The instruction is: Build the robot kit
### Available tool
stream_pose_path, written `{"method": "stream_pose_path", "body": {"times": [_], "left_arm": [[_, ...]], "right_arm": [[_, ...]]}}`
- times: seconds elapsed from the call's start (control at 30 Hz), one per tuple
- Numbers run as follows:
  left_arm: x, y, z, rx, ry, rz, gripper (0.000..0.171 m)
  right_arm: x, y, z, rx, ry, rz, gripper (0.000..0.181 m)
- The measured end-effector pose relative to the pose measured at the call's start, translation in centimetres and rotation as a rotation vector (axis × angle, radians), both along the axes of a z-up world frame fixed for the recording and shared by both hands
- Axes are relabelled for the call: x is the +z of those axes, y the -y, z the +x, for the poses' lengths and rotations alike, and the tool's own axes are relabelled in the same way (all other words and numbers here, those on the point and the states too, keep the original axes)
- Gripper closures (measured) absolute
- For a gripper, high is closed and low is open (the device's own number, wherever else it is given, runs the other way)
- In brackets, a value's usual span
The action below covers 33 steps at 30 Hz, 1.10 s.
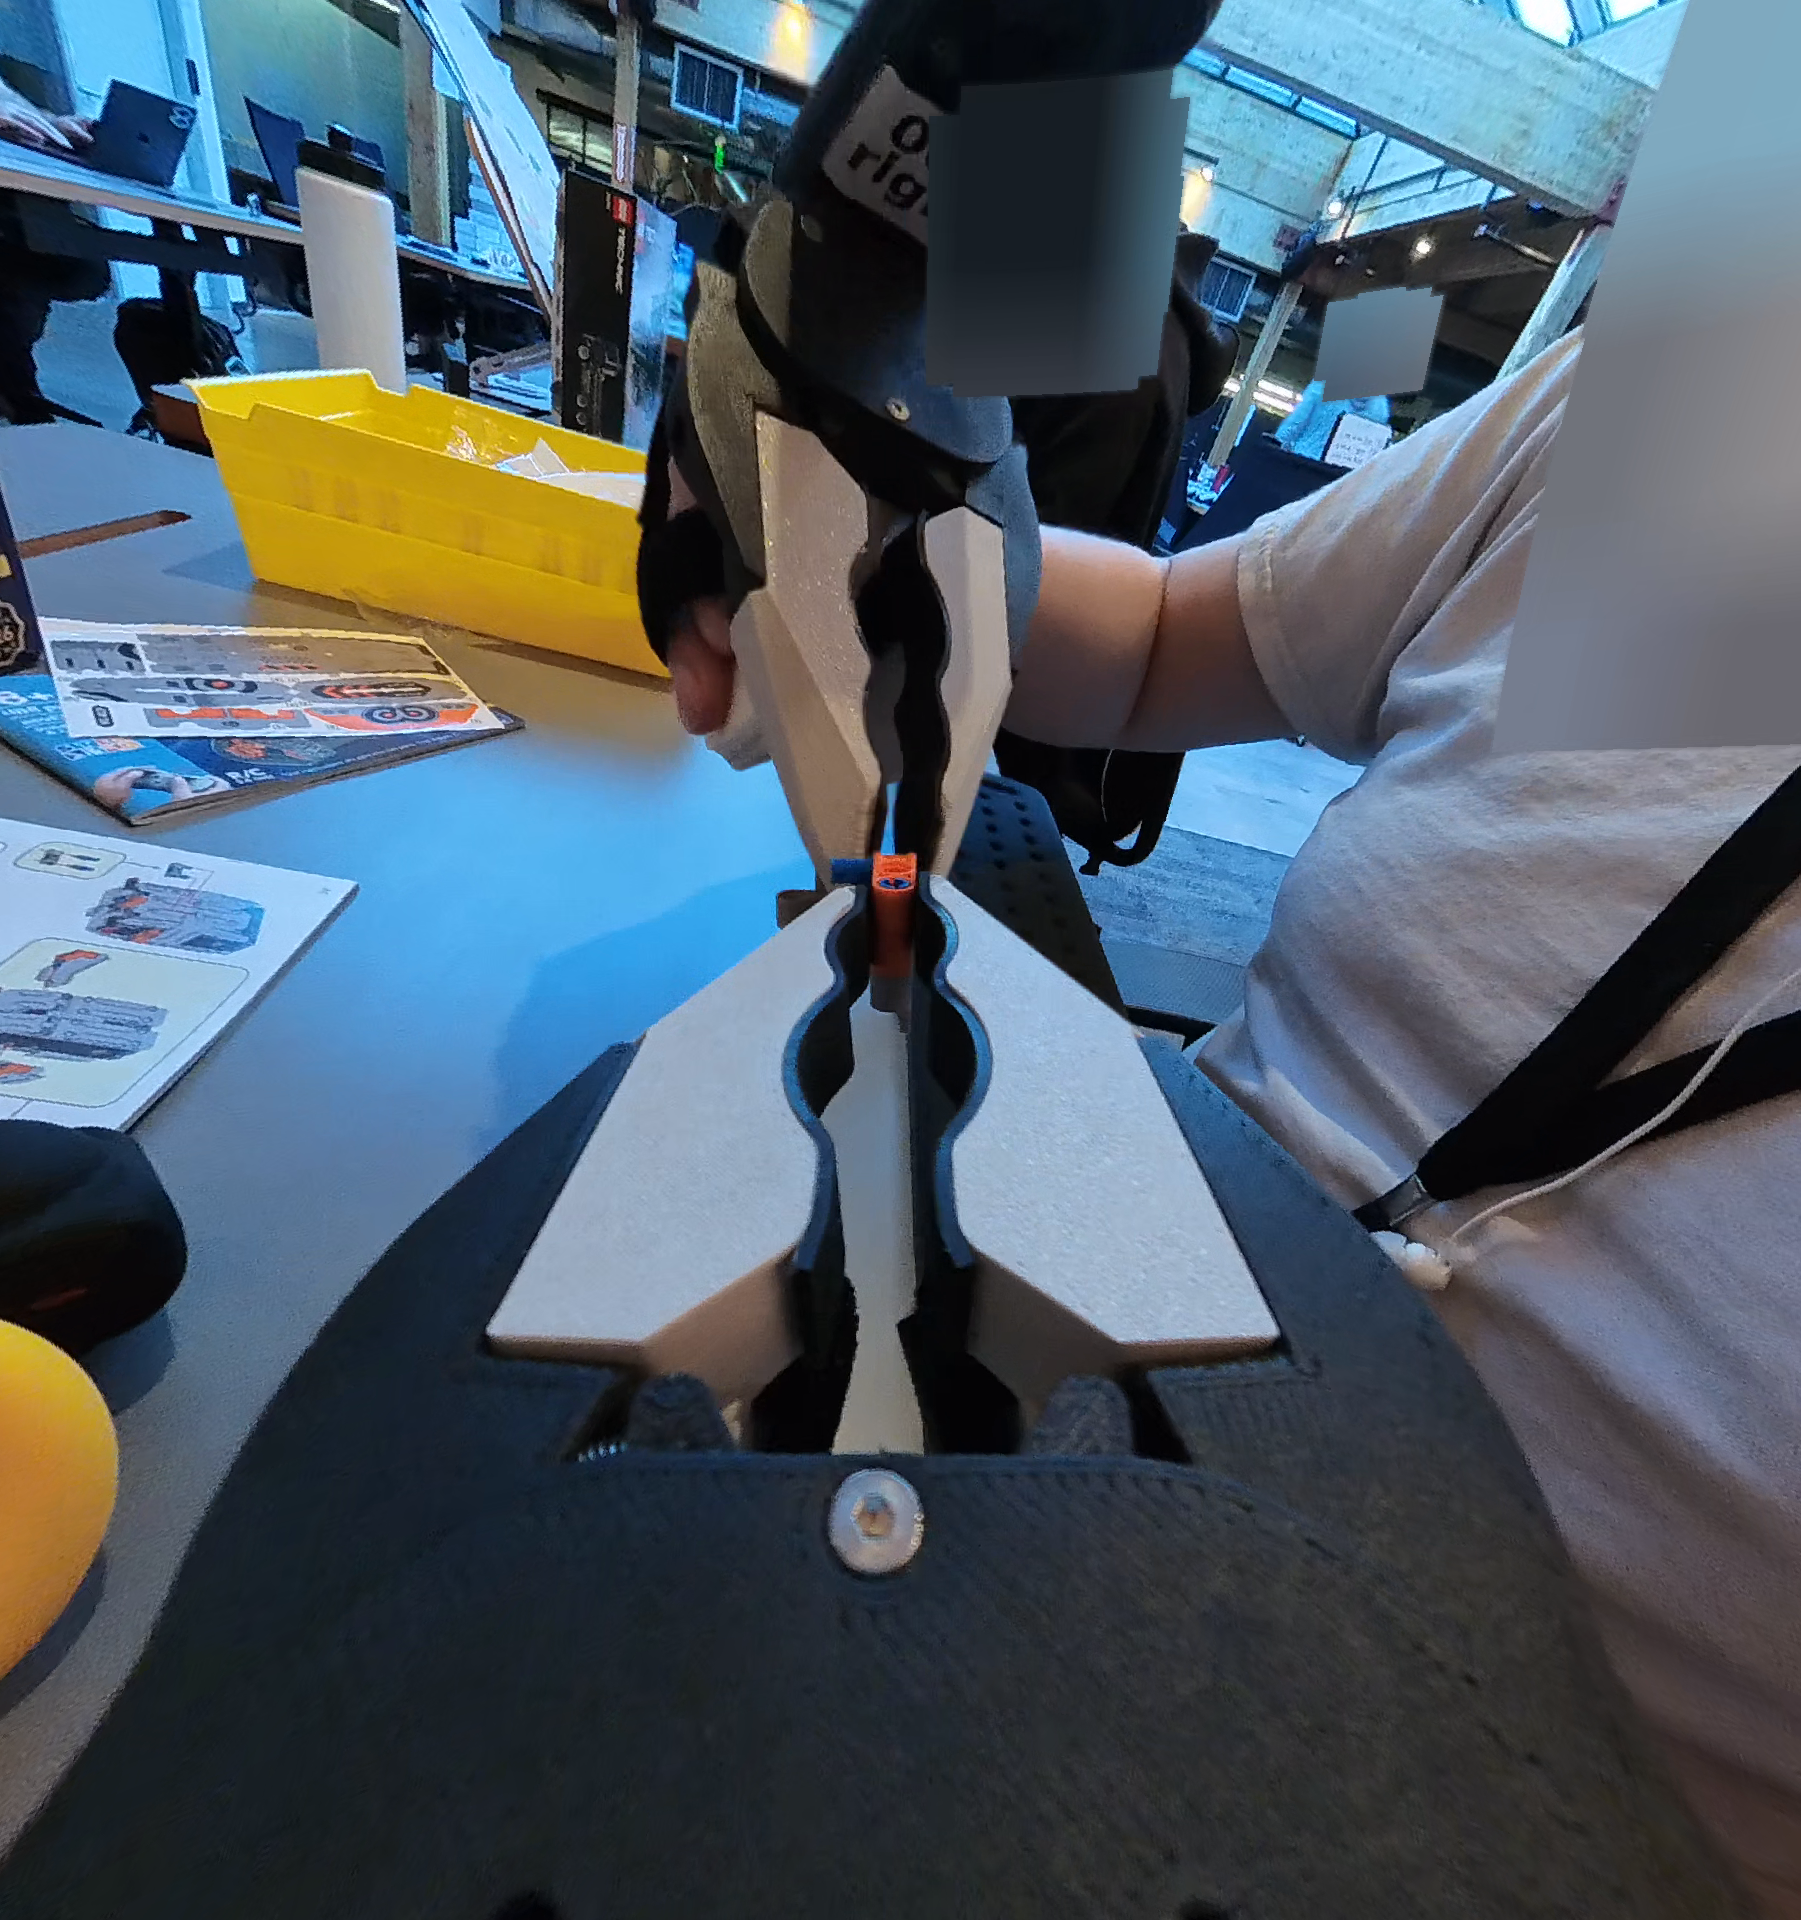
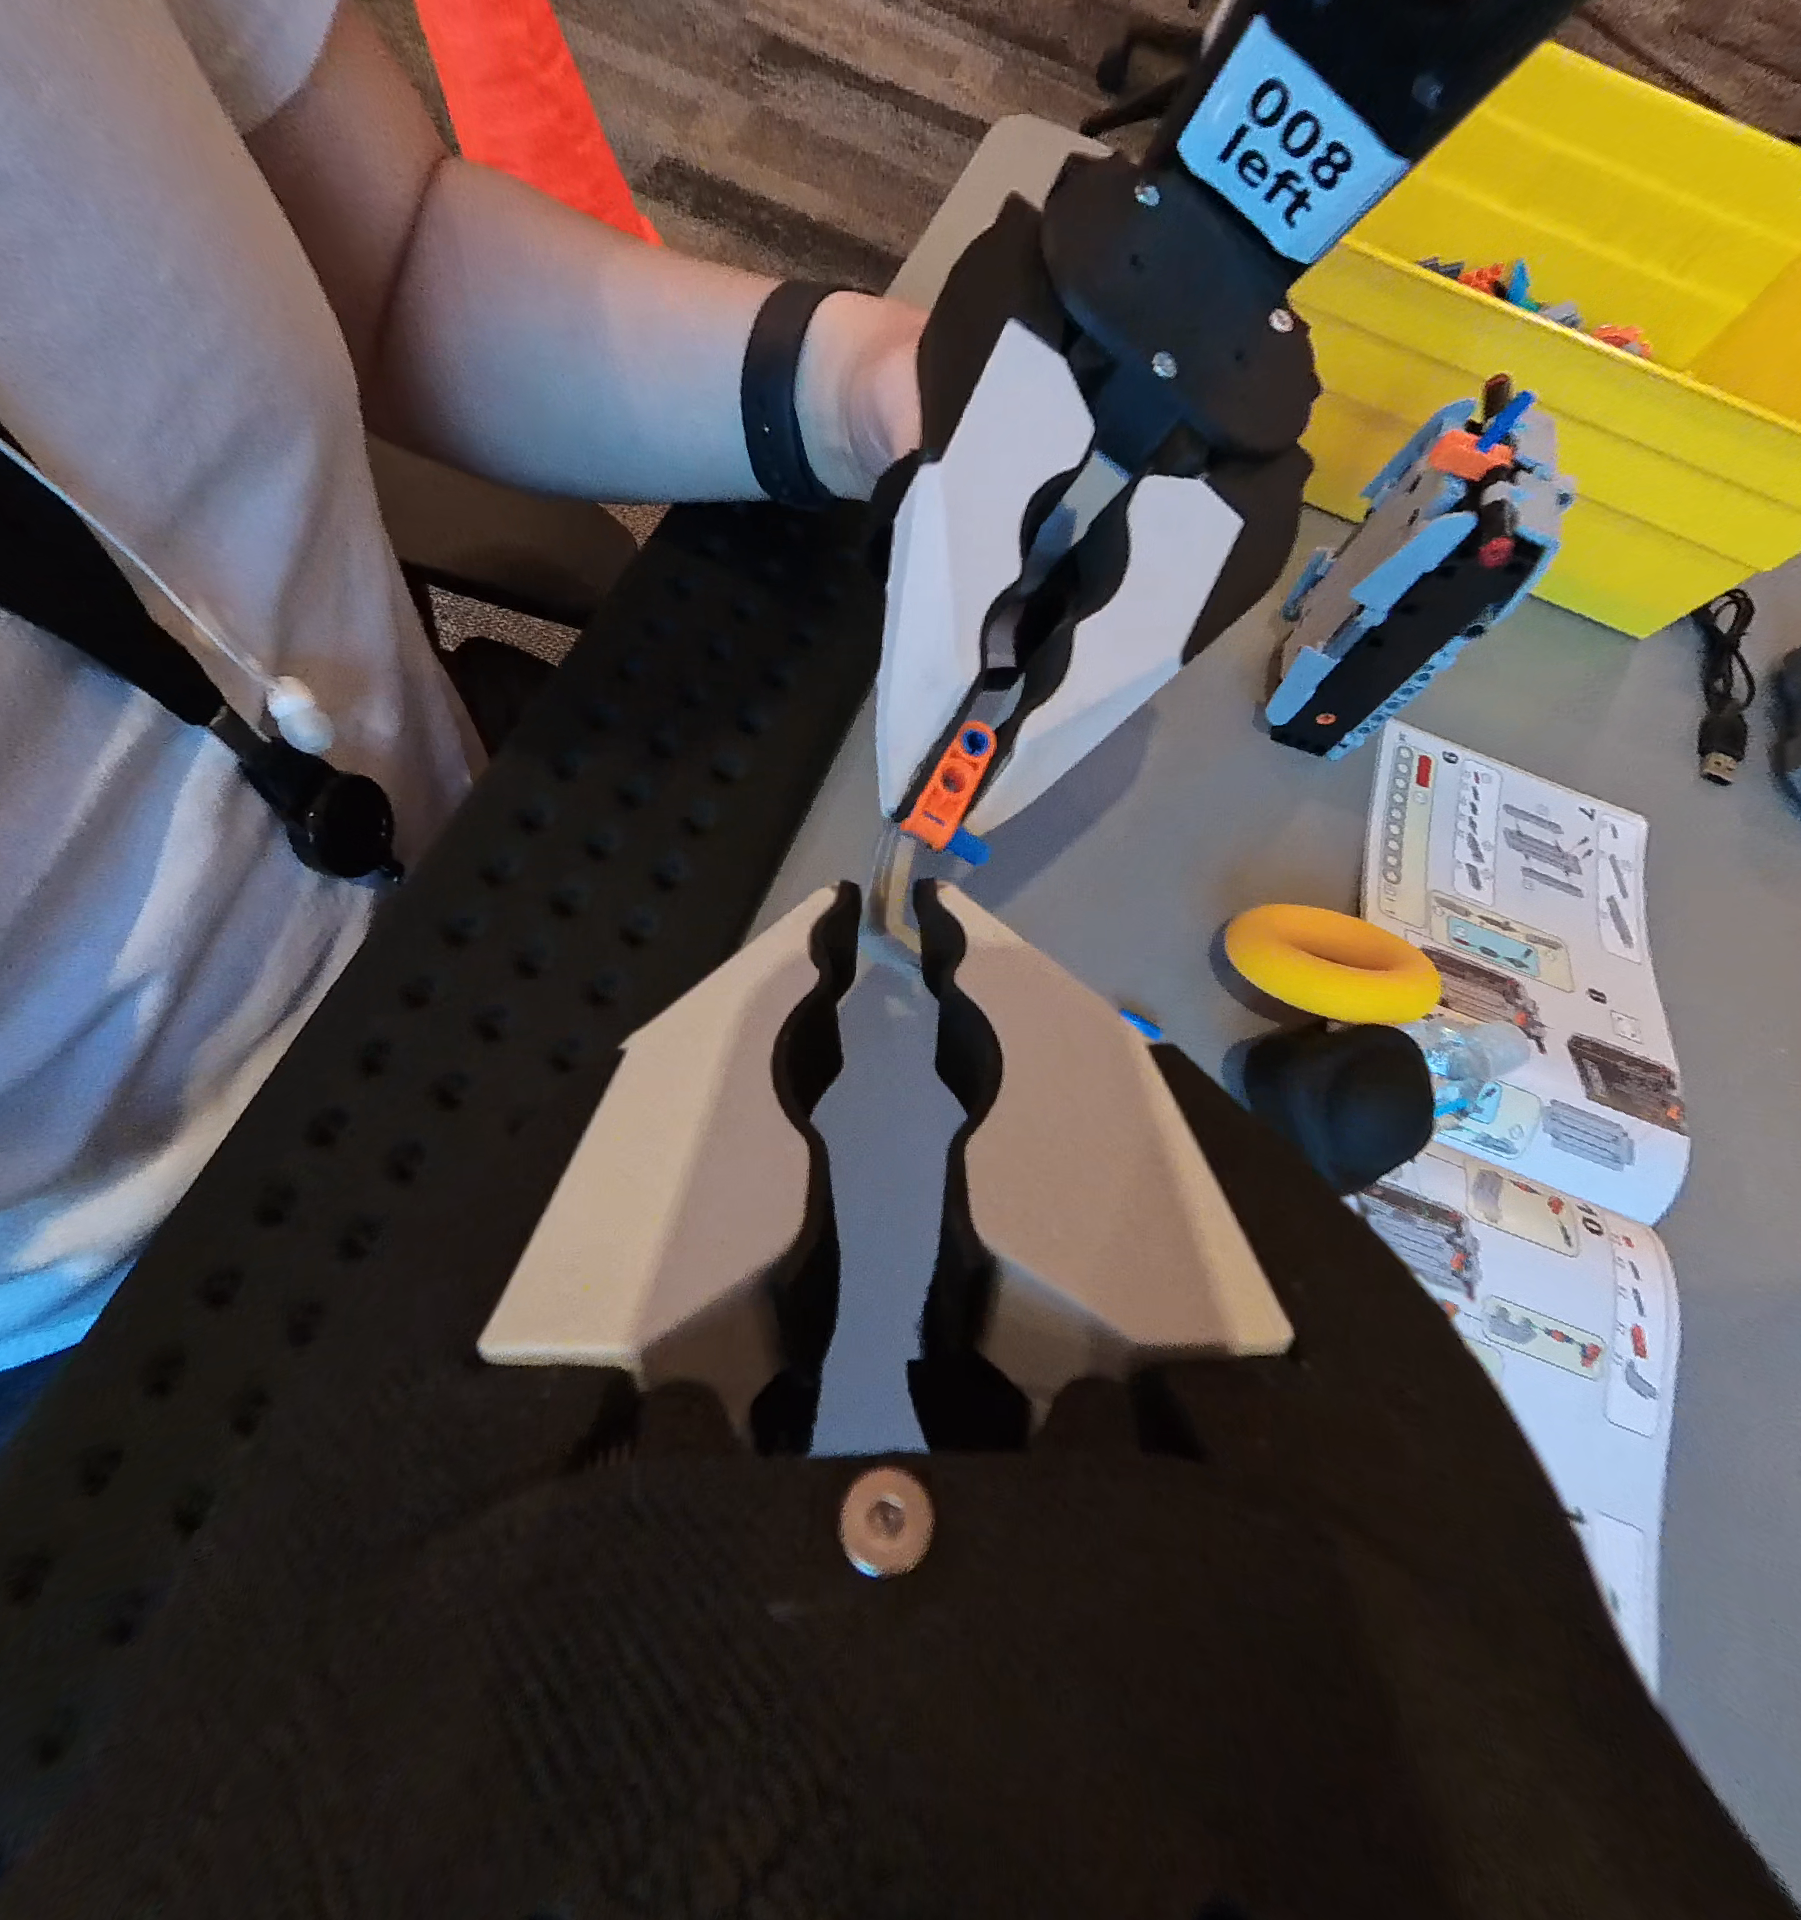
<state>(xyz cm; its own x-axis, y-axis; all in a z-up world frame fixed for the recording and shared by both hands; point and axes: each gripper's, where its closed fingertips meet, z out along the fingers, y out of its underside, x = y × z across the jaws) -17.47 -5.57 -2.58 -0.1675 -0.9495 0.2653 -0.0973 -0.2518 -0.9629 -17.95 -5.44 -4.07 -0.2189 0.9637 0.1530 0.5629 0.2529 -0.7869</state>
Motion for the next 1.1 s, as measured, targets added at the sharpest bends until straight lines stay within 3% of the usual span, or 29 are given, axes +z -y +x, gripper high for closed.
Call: {"method": "stream_pose_path", "body": {"times": [0.2,0.33,0.5,0.83,1.1], "left_arm": [[-1.1,-0.1,0.3,0.014,-0.047,-0.012,0.164],[-2.9,-2.3,0.1,0.161,-0.12,-0.044,0.137],[-3.6,-4.2,-0.7,0.335,-0.17,0.022,0.14],[-4.2,-4.9,-0.7,0.396,-0.191,0.015,0.143],[-4.9,-6.0,-1.7,0.472,-0.189,-0.005,0.145]], "right_arm": [[-1.2,0.0,0.2,-0.024,0.038,0.011,0.177],[-2.6,-2.0,1.5,-0.092,0.082,0.064,0.18],[-3.6,-6.1,4.8,-0.225,0.101,0.043,0.18],[-4.1,-7.4,6.9,-0.27,0.117,0.051,0.18],[-9.9,-8.1,4.6,-0.317,0.203,-0.086,0.18]]}}
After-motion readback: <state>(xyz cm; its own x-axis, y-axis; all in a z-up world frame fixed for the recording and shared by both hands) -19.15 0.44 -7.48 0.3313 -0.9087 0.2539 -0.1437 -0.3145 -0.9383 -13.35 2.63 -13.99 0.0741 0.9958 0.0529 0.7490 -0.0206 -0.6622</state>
